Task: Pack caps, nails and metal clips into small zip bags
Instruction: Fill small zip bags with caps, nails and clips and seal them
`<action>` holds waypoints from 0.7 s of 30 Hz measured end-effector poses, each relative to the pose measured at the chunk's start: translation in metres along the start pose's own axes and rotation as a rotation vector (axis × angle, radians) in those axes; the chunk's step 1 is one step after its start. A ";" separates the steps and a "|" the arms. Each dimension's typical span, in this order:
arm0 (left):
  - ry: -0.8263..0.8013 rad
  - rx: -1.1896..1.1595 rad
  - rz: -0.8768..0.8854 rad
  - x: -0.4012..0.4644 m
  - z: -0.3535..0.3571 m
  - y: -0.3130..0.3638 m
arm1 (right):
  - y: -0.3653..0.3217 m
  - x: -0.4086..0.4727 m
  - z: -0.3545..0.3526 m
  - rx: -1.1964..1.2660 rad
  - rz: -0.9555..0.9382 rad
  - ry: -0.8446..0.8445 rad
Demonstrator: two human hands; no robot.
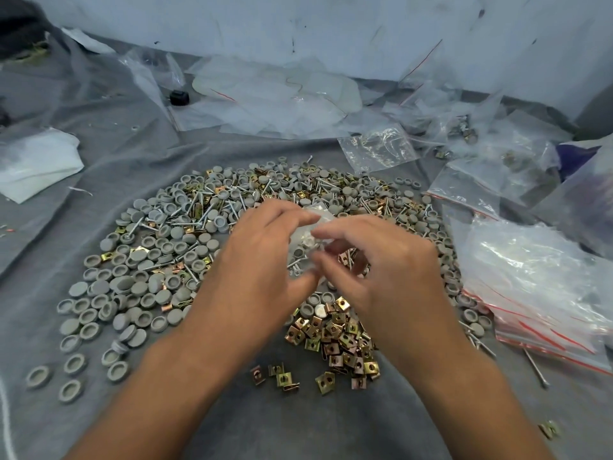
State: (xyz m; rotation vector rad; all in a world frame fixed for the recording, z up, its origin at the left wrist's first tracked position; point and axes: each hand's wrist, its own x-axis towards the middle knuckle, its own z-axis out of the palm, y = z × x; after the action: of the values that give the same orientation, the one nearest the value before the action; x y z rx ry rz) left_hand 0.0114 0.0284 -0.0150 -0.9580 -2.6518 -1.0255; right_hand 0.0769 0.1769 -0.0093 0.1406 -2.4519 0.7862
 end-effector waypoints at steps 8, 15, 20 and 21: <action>0.020 0.026 0.004 0.000 -0.004 0.000 | 0.019 0.004 -0.005 -0.049 0.042 0.091; 0.096 -0.059 0.089 -0.003 -0.007 -0.001 | 0.025 0.010 -0.006 0.043 0.016 0.146; 0.139 -0.030 0.137 -0.004 -0.010 -0.001 | 0.022 0.013 -0.012 0.097 -0.082 0.144; 0.173 -0.022 0.145 -0.004 -0.010 -0.001 | 0.021 0.013 -0.013 0.110 -0.112 0.156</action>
State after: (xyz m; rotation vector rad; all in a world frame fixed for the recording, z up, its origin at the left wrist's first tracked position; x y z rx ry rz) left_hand 0.0127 0.0195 -0.0097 -1.0006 -2.3986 -1.0551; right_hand 0.0670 0.2020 -0.0039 0.2465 -2.2352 0.8502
